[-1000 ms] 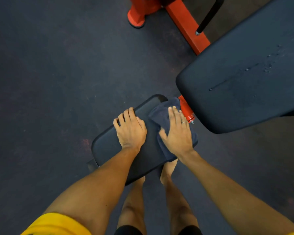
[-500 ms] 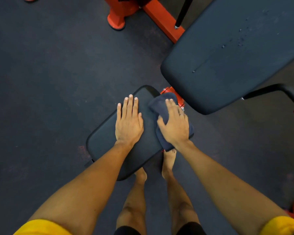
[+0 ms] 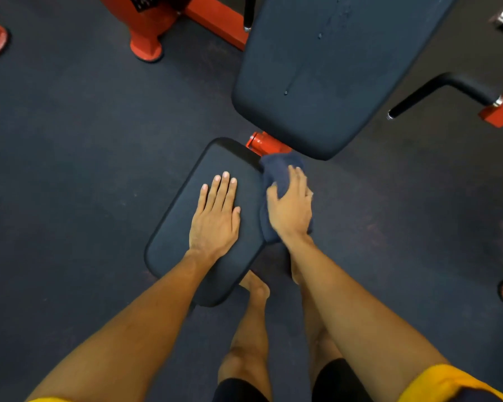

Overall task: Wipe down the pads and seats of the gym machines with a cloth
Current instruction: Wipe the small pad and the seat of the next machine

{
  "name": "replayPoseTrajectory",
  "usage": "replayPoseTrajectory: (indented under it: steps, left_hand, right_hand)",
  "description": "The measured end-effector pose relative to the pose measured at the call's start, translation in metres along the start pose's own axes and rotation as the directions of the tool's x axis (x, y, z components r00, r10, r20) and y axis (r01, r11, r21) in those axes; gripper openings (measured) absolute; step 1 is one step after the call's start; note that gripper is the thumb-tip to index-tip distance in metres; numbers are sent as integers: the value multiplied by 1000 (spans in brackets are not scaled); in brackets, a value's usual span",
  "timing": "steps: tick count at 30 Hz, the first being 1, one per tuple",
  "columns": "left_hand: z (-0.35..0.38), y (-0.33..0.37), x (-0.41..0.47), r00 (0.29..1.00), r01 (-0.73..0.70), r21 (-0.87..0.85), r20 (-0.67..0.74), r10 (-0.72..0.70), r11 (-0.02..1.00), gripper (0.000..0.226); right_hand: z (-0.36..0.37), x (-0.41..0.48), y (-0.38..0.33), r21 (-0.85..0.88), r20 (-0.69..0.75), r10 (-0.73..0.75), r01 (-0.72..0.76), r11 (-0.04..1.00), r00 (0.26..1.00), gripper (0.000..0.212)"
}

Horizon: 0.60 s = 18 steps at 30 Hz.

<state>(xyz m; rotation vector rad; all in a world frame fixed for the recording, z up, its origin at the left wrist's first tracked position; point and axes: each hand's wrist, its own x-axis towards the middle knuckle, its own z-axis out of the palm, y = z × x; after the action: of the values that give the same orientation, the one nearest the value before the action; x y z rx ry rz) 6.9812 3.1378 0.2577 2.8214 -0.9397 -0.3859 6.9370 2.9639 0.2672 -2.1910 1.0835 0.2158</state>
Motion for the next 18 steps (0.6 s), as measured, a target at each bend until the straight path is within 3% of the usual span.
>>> replayPoseTrajectory:
  steps: [2, 7, 10, 12, 15, 18]
  left_hand:
    - [0, 2, -5, 1000, 0, 9, 6, 0, 1000, 62]
    - [4, 0, -8, 1000, -9, 54, 9, 9, 998, 62]
    - [5, 1, -7, 1000, -17, 53, 0, 18, 998, 62]
    - [3, 0, -7, 1000, -17, 31, -10, 17, 999, 62]
    - [2, 0, -7, 999, -23, -4, -23, 23, 1000, 60]
    - [1, -5, -14, 1000, -18, -44, -9, 18, 999, 58]
  right_hand:
    - [-1, 11, -15, 196, -31, 265, -254, 947, 964, 54]
    - [24, -63, -27, 341, -147, 328, -264, 902, 933, 73]
    - [20, -78, -23, 505, -14, 481, -409, 760, 877, 76]
    - [11, -48, -22, 505, 65, 571, -521, 688, 818, 73]
    - [4, -16, -17, 522, 66, 583, -526, 671, 810, 69]
    - [20, -56, -16, 515, -24, 495, -414, 751, 869, 67]
